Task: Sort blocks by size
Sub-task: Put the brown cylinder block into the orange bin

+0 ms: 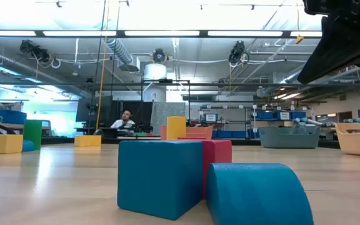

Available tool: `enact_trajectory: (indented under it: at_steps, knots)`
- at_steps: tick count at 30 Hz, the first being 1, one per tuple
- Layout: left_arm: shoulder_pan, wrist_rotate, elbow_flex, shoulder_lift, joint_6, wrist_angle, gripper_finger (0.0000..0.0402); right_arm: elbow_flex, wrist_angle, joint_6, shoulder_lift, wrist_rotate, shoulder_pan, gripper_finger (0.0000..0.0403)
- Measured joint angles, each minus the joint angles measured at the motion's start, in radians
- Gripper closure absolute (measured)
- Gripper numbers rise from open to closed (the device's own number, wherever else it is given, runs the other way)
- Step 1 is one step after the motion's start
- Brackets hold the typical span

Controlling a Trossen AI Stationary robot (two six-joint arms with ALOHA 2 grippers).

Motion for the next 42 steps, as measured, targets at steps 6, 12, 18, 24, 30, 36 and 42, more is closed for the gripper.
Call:
enact_trajectory:
  at_steps: [6, 12, 18, 24, 30, 36, 42]
  knots:
    - [0.0, 0.012, 0.0, 0.009, 0.008, 0.022, 0.0178, 0.0, 0.0, 0.0, 0.0, 0.0, 0.0, 0.0382]
    - [0.0, 0.019, 0.0, 0.009, 0.033, 0.024, 0.0178, 0.0, 0.0, 0.0, 0.0, -0.001, 0.0, 0.0382]
    - [0.0, 0.083, 0.0, 0.009, 0.034, 0.079, 0.0178, 0.0, 0.004, 0.0, 0.0, -0.001, 0.0, 0.0382]
    - [0.0, 0.079, 0.0, 0.009, 0.057, 0.087, 0.0178, 0.0, 0.008, 0.0, 0.0, -0.001, 0.0, 0.0382]
    - [0.0, 0.084, 0.0, 0.009, 0.057, 0.142, 0.0178, 0.0, 0.008, 0.0, 0.0, -0.001, 0.0, 0.0382]
    - [0.0, 0.122, 0.0, 0.009, 0.057, 0.139, 0.0178, 0.0, 0.009, 0.0, 0.0, -0.001, 0.0, 0.0382]
    - [0.0, 0.123, 0.0, 0.009, 0.057, 0.139, 0.0178, 0.0, 0.009, 0.0, 0.0, -0.002, 0.0, 0.0382]
